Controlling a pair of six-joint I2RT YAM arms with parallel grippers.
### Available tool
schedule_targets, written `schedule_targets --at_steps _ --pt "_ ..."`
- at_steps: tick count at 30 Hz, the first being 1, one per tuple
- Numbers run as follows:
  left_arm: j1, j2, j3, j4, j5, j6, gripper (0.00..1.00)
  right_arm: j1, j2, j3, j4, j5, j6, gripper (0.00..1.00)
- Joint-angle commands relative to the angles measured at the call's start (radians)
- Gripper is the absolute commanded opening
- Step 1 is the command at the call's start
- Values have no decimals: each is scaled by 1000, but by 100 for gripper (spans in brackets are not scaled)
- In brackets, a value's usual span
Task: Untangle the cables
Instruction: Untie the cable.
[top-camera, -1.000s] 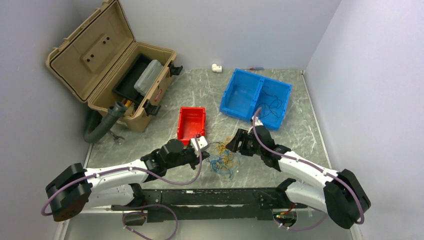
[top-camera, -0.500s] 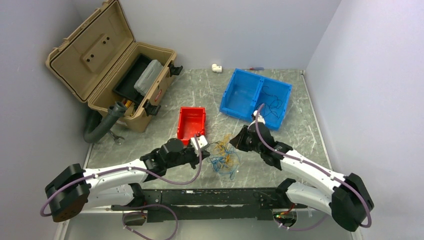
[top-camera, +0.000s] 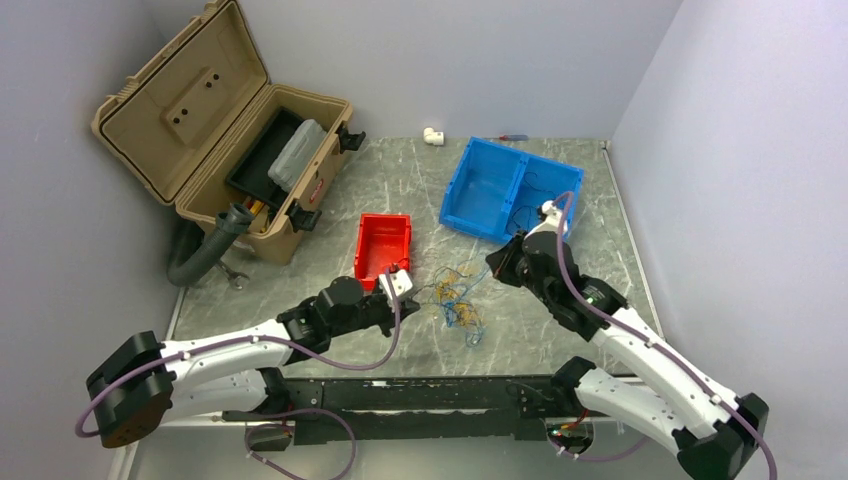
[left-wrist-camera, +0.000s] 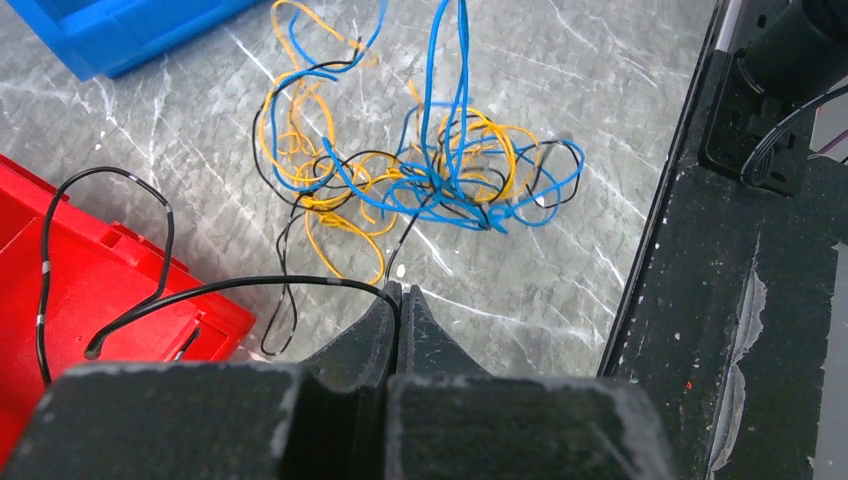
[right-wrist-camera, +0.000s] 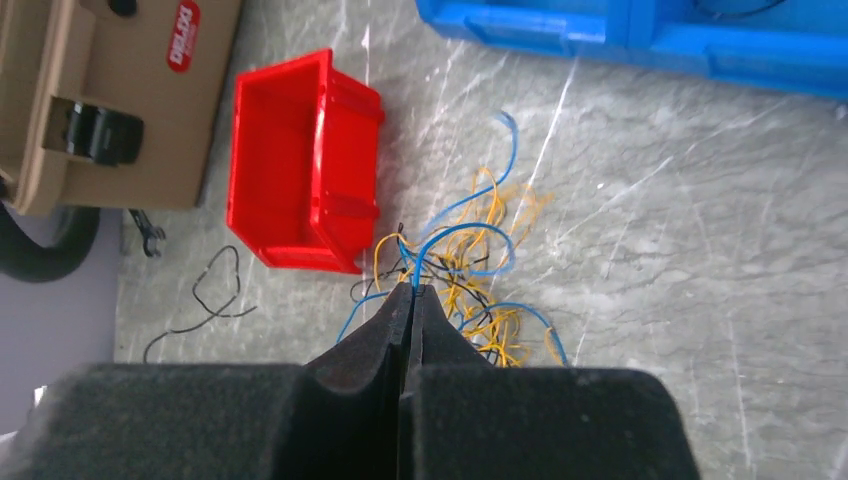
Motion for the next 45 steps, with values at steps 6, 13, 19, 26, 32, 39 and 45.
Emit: schedule_targets --at_steps 6,13,19,26,32,39,45 --pt "1 -53 -3 17 -29 14 0 4 -55 190 -217 234 -81 0" --pt "1 -98 -18 -6 -143 -8 0 0 -68 293 -347 557 -131 0" --pt "1 -276 -106 -7 -375 -33 0 -10 -97 332 -413 866 -122 0" --pt "0 -311 -145 34 -341 -22 0 -11 -146 253 -296 742 -241 0" --pt "1 -193 -80 23 -240 -6 0 -10 -178 207 -170 424 -385 0" --pt "1 -174 -78 34 -178 2 0 -11 -184 204 -127 77 -425 0" --pt "1 -145 -67 41 -103 9 0 -10 -166 156 -51 -288 -416 0"
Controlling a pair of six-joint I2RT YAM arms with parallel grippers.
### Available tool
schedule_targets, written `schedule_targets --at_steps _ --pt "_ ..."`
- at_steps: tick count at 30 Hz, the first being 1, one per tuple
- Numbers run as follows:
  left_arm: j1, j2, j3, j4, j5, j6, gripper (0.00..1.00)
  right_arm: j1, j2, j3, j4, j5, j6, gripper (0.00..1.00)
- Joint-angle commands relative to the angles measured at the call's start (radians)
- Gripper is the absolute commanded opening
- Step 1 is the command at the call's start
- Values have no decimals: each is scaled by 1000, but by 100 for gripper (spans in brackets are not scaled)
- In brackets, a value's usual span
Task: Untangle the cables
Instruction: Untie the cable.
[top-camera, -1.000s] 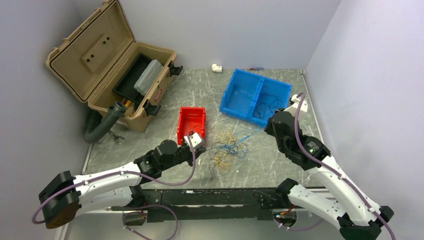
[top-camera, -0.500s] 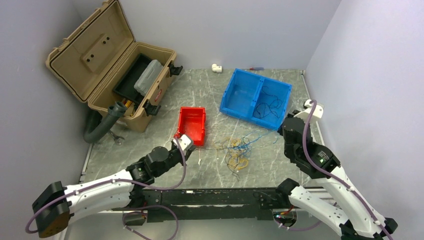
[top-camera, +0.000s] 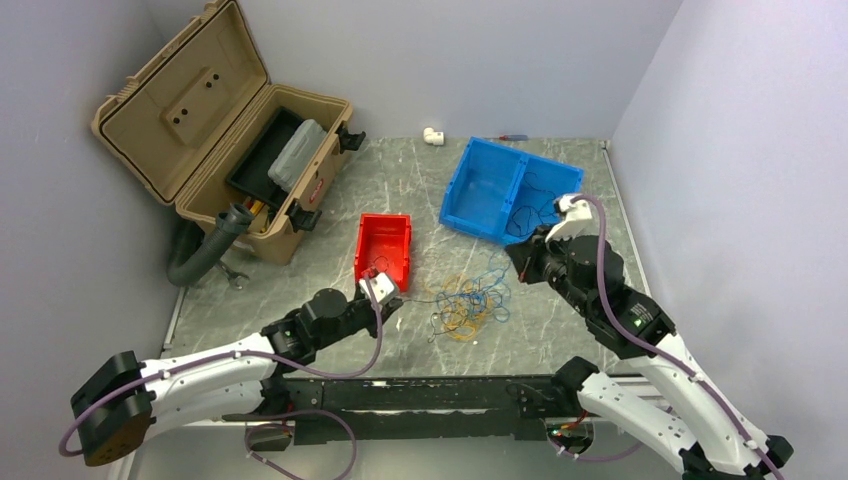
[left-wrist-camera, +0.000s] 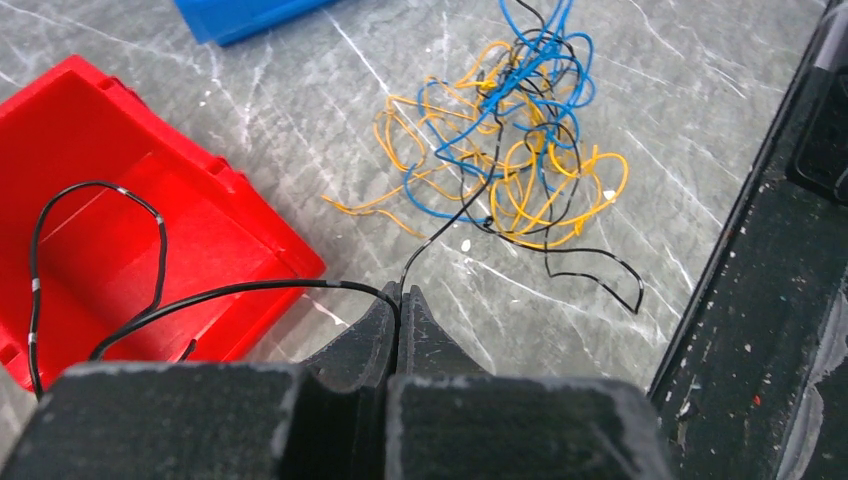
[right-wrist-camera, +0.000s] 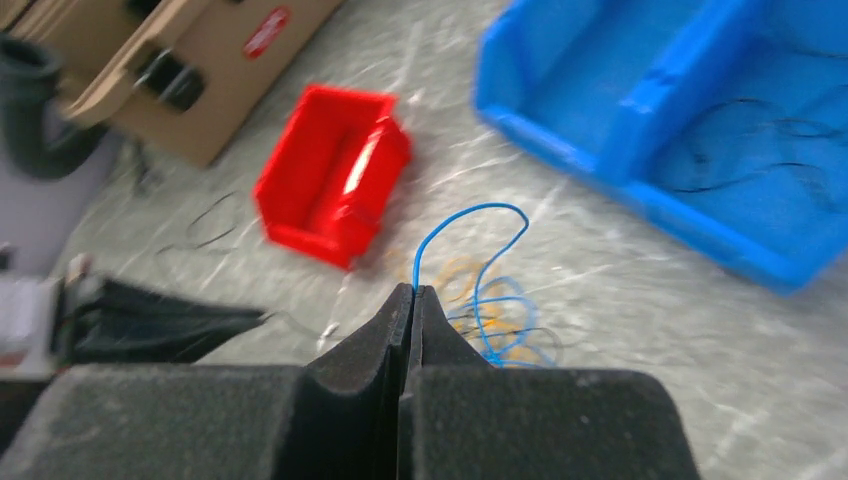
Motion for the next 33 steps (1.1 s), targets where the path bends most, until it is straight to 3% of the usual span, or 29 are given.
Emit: schedule_targets --at_steps 1,6,11,12,14,15,16,18,21,23,33 --pt "1 33 53 38 86 15 0 -1 13 -52 146 -385 -13 0" --pt "1 65 68 36 107 17 0 -1 118 -61 385 -631 49 0" --pt "1 65 67 34 101 18 0 6 249 5 511 -846 99 0" --pt "1 64 66 34 98 18 0 8 259 10 513 -867 97 6" --pt "1 62 65 32 90 20 0 9 258 18 457 -824 68 59" --pt "1 62 65 30 88 20 0 10 252 23 397 -766 47 74" --pt "1 62 65 29 89 20 0 9 243 26 335 -679 25 80" --pt "1 62 66 28 88 20 0 8 225 27 206 -489 4 81" --pt "1 61 65 33 89 20 0 4 213 7 34 -201 25 74" --pt "1 63 65 36 89 21 0 -6 216 -29 -21 -111 58 69" --pt "1 85 79 21 105 22 4 -14 211 -275 107 -223 109 53"
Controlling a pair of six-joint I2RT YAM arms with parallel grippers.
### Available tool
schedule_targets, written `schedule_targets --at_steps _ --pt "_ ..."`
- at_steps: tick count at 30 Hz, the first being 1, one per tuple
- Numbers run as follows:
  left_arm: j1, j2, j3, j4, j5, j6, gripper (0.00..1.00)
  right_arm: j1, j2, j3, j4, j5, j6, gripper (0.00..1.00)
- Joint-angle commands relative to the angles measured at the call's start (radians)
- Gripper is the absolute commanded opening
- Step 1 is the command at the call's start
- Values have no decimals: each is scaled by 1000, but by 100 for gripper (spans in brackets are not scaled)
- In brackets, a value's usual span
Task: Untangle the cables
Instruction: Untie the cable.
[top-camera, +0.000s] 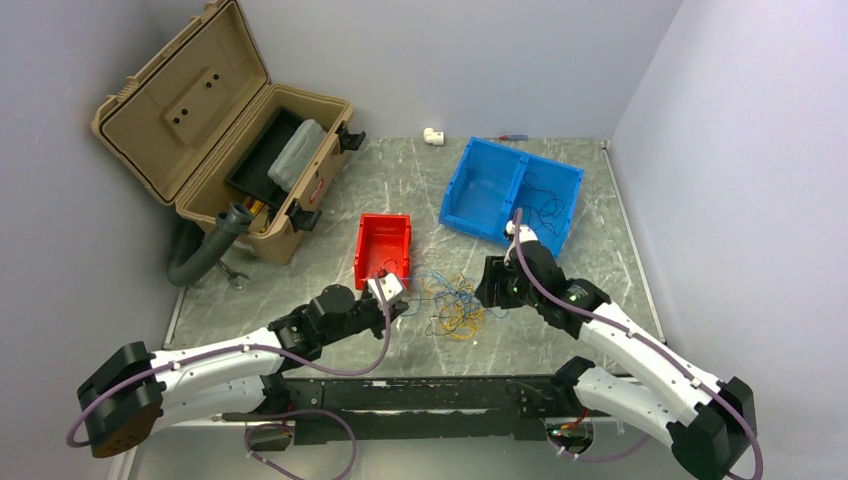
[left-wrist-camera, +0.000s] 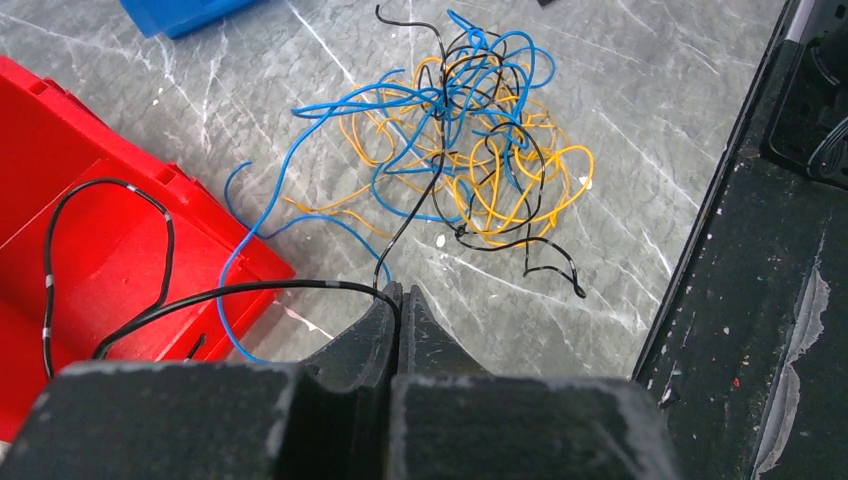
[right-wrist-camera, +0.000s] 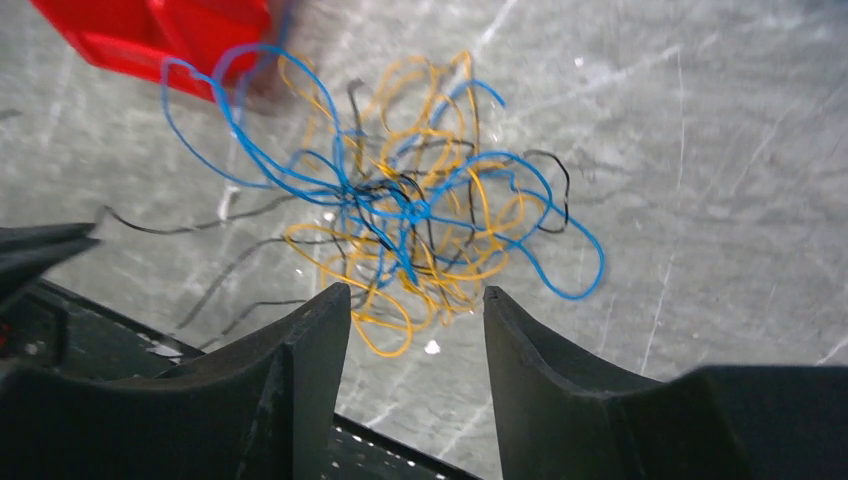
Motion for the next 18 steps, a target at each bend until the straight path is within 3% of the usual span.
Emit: schedule_targets --at_steps 1,4,8,12,14,17,18 --pt "1 10 47 22 25 17 5 0 -9 -57 79 -28 -2 49" --pt "1 10 48 23 28 17 14 -1 4 -105 145 -68 -20 45" --pt "1 -4 51 26 38 -7 44 1 31 -150 245 -114 -39 45" --pt "-2 -16 101 -31 34 -57 60 1 90 -148 304 -124 -49 41" --pt "-3 -10 147 -94 25 -75 63 1 125 -136 323 -139 -51 30" --pt "-15 1 202 -163 28 -94 65 2 166 -107 339 -188 -49 0" --pt "-22 3 218 -178 25 -101 65 2 173 -92 334 -201 -47 0"
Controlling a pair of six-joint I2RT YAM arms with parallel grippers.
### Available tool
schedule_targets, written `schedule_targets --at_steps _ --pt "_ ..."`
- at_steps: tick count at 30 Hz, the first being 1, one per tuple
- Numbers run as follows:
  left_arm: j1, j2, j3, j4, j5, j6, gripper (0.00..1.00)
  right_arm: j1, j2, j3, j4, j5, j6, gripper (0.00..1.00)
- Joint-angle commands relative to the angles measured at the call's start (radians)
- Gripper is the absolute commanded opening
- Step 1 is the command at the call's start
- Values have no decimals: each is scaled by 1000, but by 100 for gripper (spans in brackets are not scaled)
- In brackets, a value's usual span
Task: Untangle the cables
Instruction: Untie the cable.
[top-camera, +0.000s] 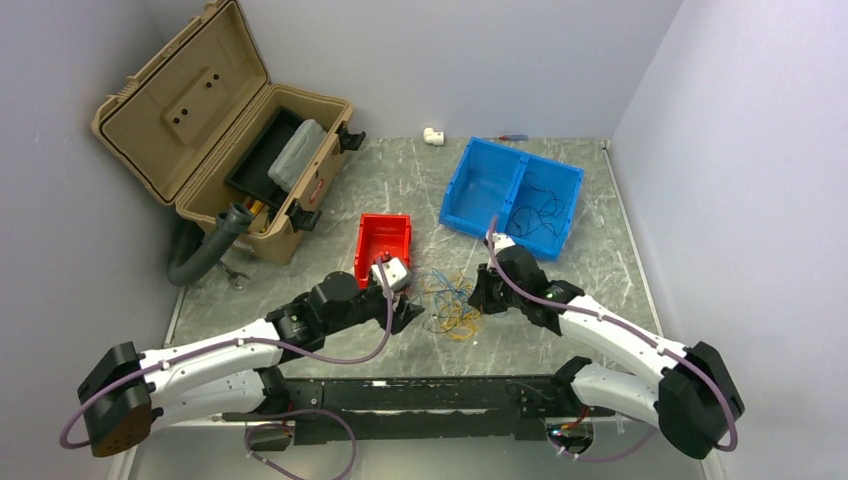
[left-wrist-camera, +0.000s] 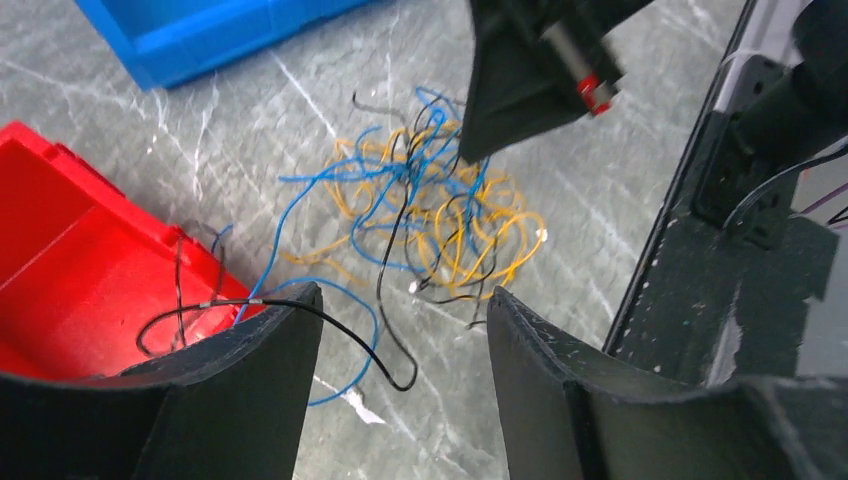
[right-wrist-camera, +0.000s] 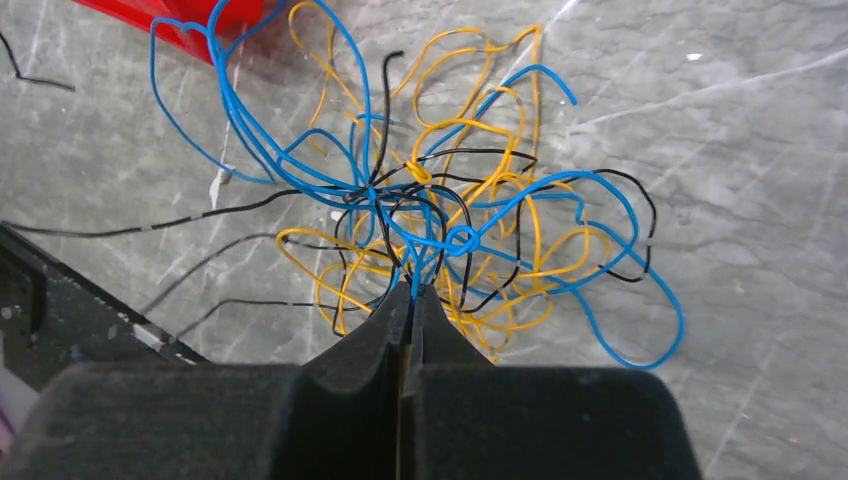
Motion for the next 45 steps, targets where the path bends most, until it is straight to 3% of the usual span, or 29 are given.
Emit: schedule_targets --at_steps 1,8,9,10,11,12,17,24,30,37,42,45 --pt "-25 -2 111 -82 1 -52 66 2 29 76 74 -84 -1 0" --pt "-56 47 170 -97 16 -103 67 2 -59 154 87 -59 28 2" --pt "-59 64 179 -96 16 -113 67 2 -67 165 79 -36 29 20" --pt "-61 84 190 -96 14 -126 67 3 -75 176 69 -15 27 47" --pt "-63 107 202 -99 11 -141 67 3 -81 185 53 2 23 64" --pt "-64 133 220 -106 6 -154 67 3 -90 193 34 18 18 70" --pt "-78 275 328 -181 -36 -218 65 1 -153 189 -87 181 37 70" --pt "-102 474 508 -294 -94 -226 61 0 -349 101 -225 411 128 60" --pt "-106 677 663 -408 -114 -207 56 -3 -466 53 -291 488 201 60" --pt "-106 800 691 -422 -93 -258 56 -3 -491 20 -305 477 234 63" --pt "-102 850 678 -388 -77 -277 55 -2 -434 -81 -167 363 272 70" --pt "-91 872 676 -375 -49 -294 46 -3 -363 -123 -105 322 291 71"
